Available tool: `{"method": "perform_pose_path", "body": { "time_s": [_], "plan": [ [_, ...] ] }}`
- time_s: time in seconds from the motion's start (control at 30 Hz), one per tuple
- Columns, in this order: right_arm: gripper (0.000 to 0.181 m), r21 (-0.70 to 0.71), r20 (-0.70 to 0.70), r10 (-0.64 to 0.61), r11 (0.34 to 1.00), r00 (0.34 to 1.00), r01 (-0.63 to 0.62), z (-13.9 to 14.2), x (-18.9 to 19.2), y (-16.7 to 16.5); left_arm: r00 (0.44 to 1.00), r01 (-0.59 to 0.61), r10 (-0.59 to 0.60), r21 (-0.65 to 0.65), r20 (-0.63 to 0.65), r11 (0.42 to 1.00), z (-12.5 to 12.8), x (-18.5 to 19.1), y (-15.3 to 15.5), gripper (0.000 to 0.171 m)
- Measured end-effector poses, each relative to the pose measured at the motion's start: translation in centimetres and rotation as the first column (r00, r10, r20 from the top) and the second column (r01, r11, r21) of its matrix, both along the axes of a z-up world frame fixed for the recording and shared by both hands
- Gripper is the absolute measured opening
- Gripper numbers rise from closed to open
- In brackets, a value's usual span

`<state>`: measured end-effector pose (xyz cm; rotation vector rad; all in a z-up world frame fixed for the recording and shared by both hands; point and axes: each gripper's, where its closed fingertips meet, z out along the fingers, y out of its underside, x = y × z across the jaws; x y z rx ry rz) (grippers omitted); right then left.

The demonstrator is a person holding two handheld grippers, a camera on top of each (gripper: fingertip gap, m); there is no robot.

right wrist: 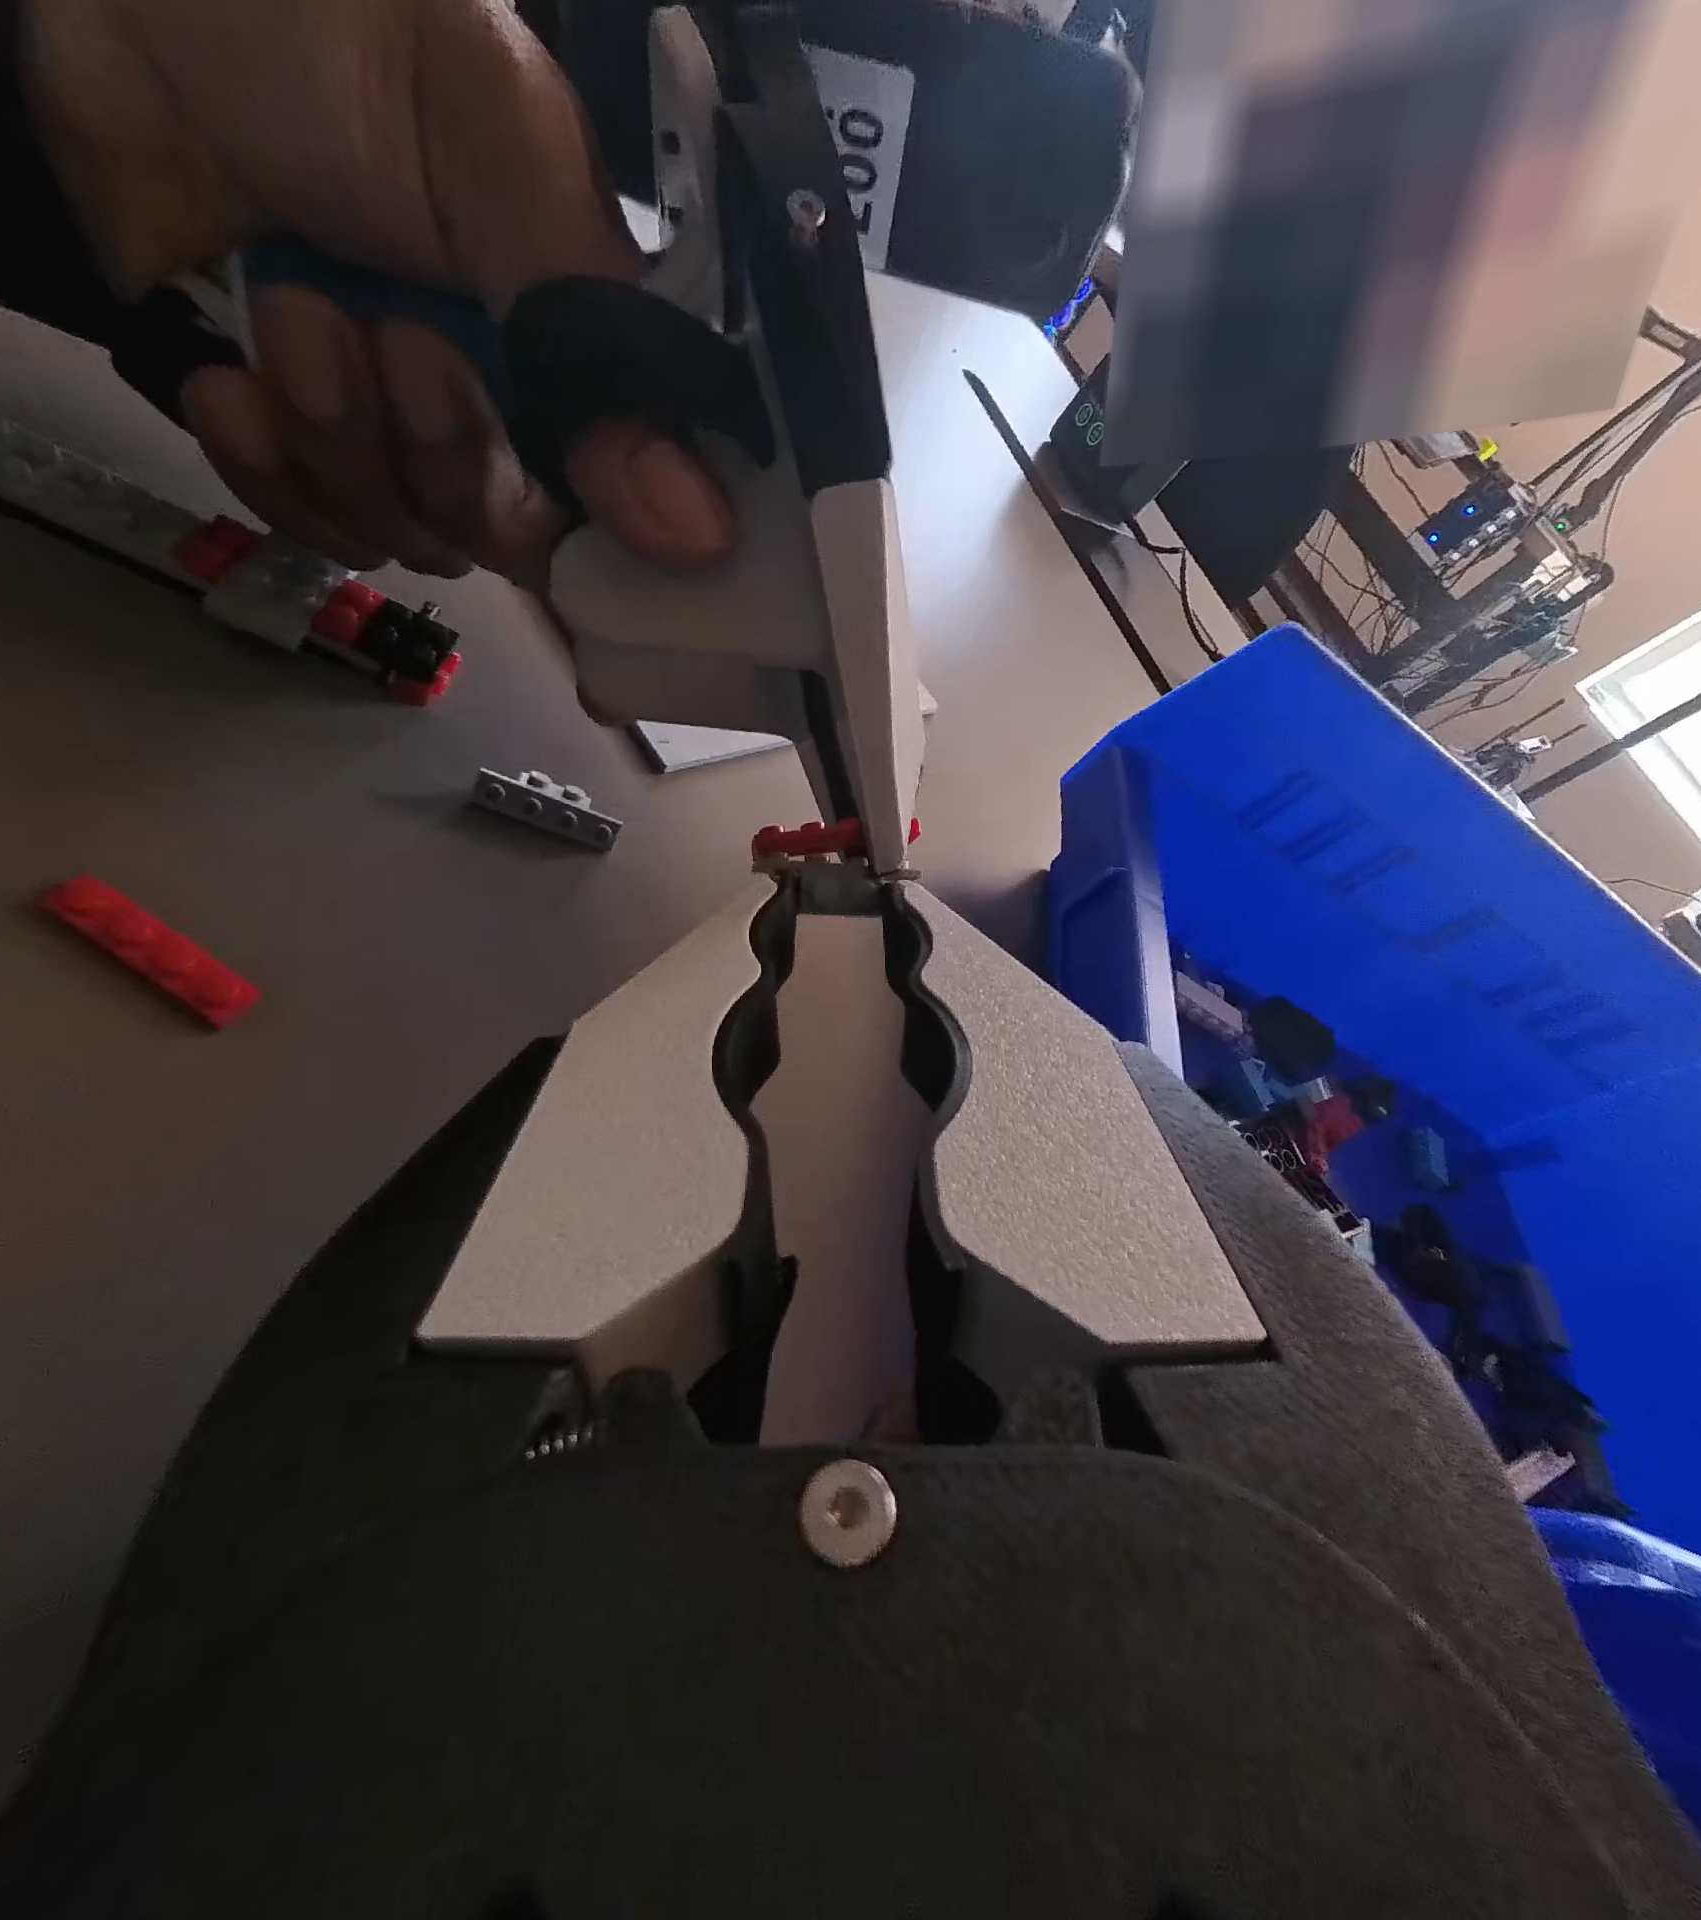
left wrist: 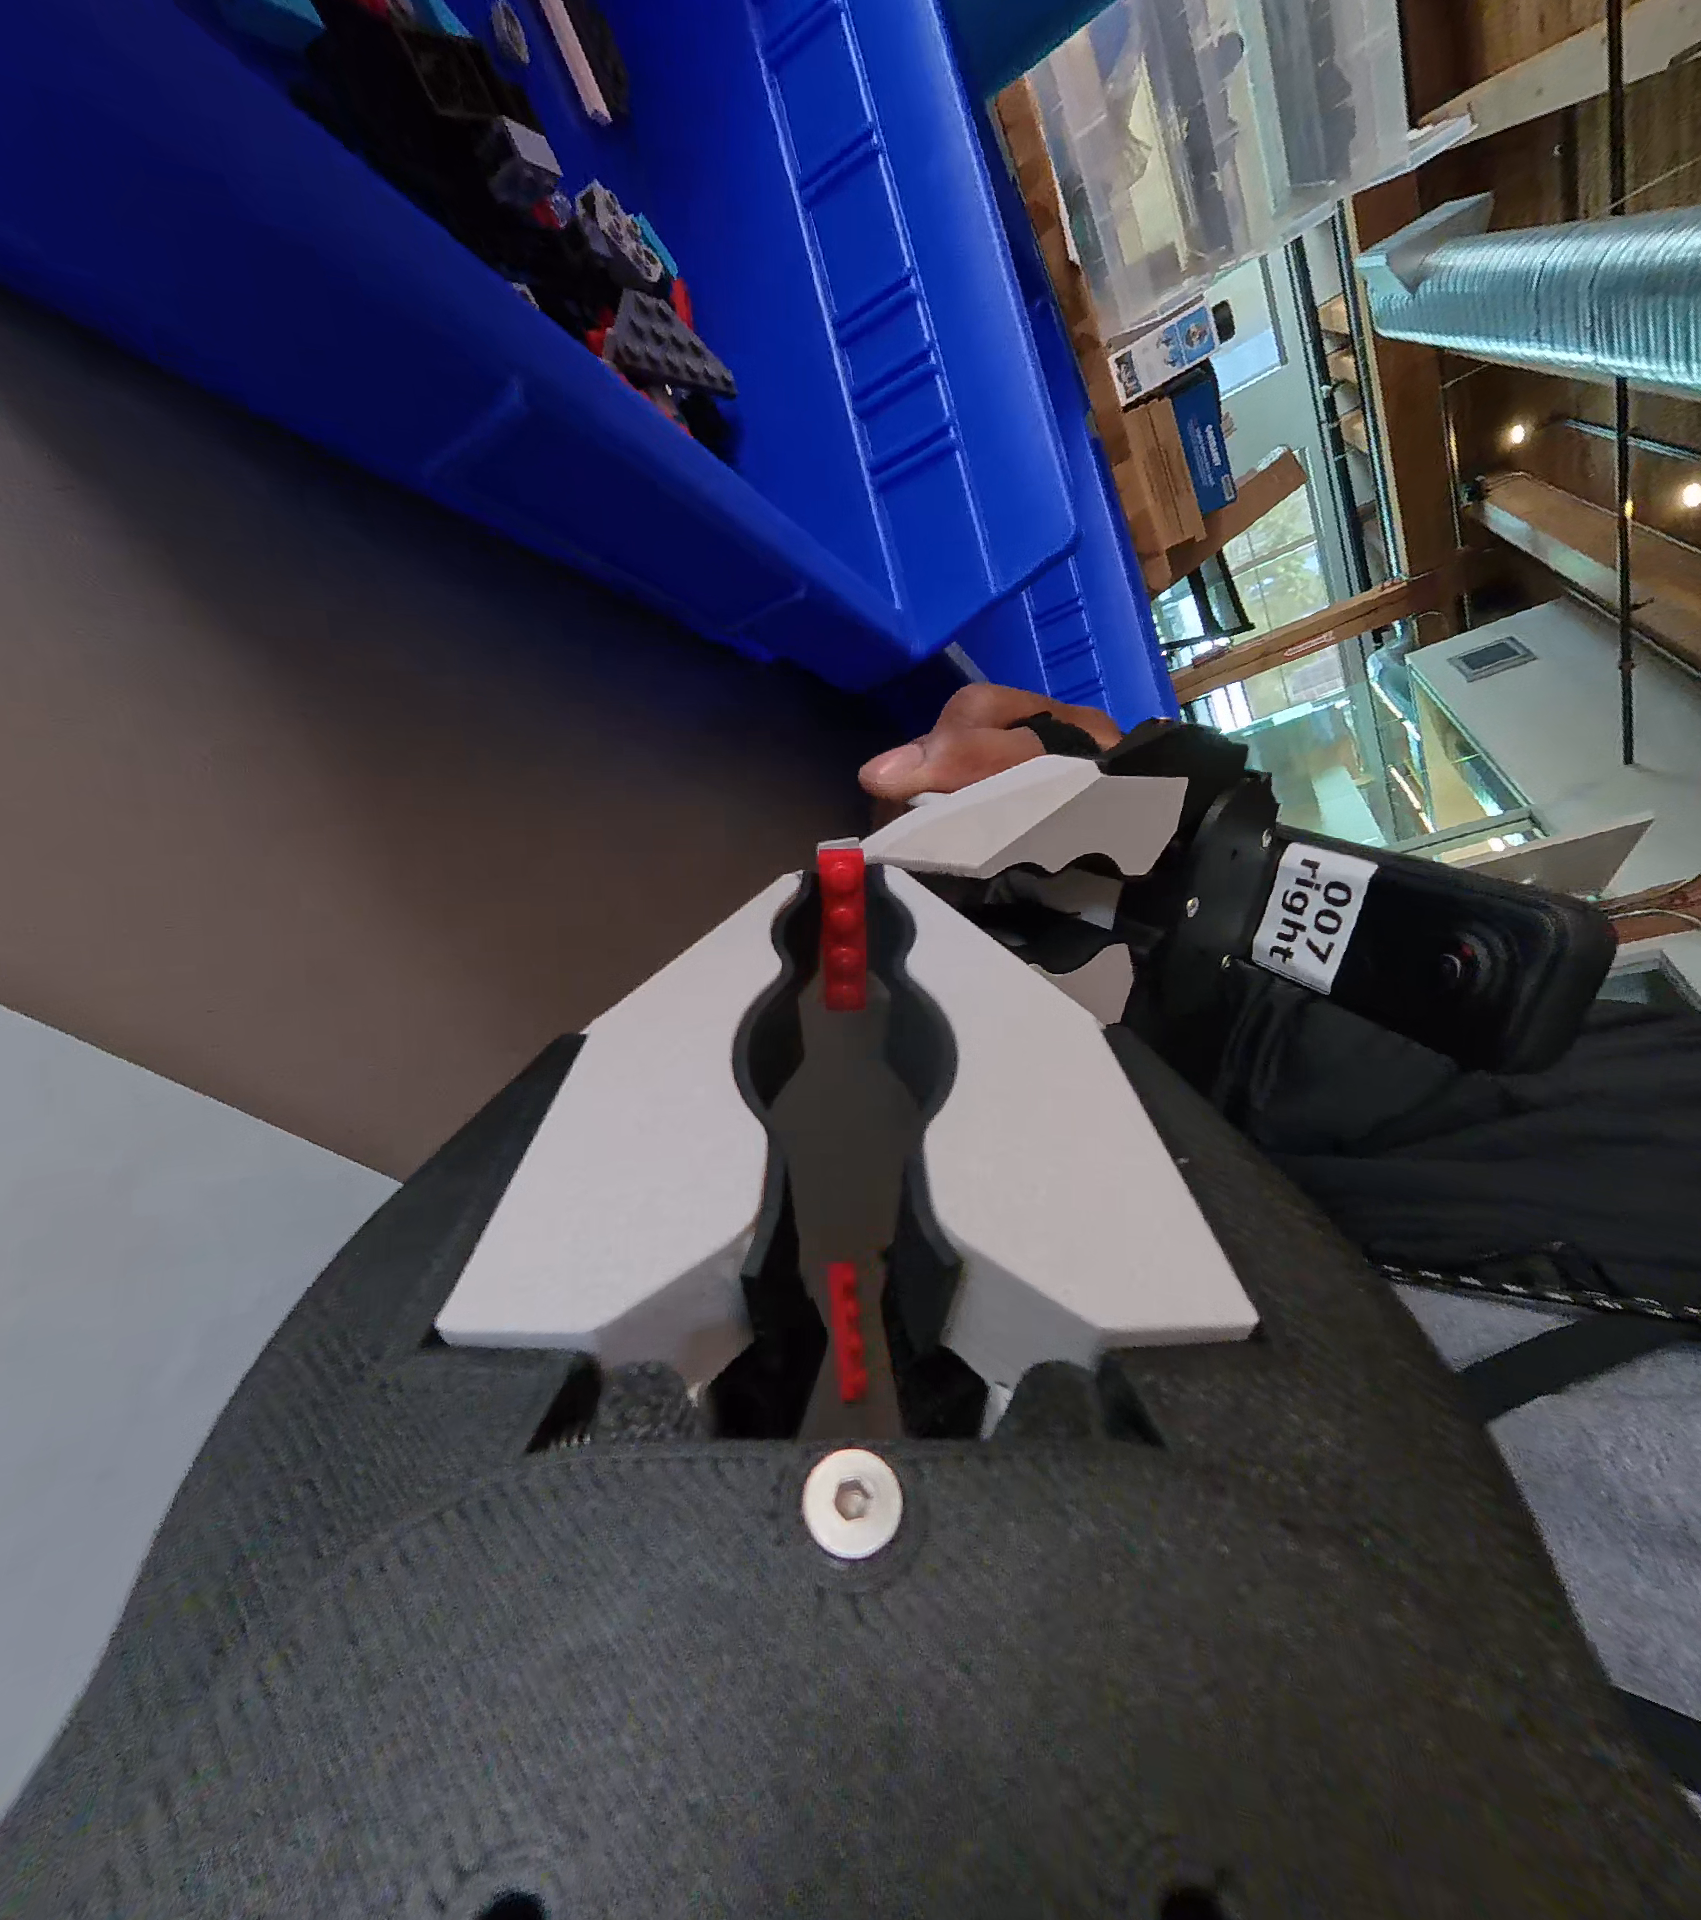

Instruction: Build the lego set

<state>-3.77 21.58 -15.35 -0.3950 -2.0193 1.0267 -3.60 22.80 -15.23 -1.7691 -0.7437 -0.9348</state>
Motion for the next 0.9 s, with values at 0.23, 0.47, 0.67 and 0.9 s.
{"method": "perform_pose_path", "body": {
  "time_s": [0.23,0.47,0.67,0.9],
  "plan": [
    [0.018,-0.020,-0.027,-0.006,1.000,1.000,0.005,0.8,0.0,0.1,0.994,-0.015,0.008,0.064,0.113,0.998,0.9,-0.2,-0.1,0.007],
    [0.018,-0.028,-0.040,-0.008,1.000,0.999,0.007,1.1,0.0,0.1,0.992,-0.030,0.022,0.063,0.128,0.998,1.0,-0.2,0.0,0.007],
    [0.018,-0.038,-0.051,-0.019,0.999,0.998,0.017,1.3,-0.2,0.2,0.986,-0.054,0.042,0.075,0.160,0.996,1.2,-0.3,0.2,0.009],
    [0.018,-0.028,-0.028,-0.031,0.999,0.999,0.031,0.8,-0.3,0.3,0.983,-0.067,0.055,0.059,0.174,0.996,0.8,-0.5,0.3,0.012]
  ]
}}
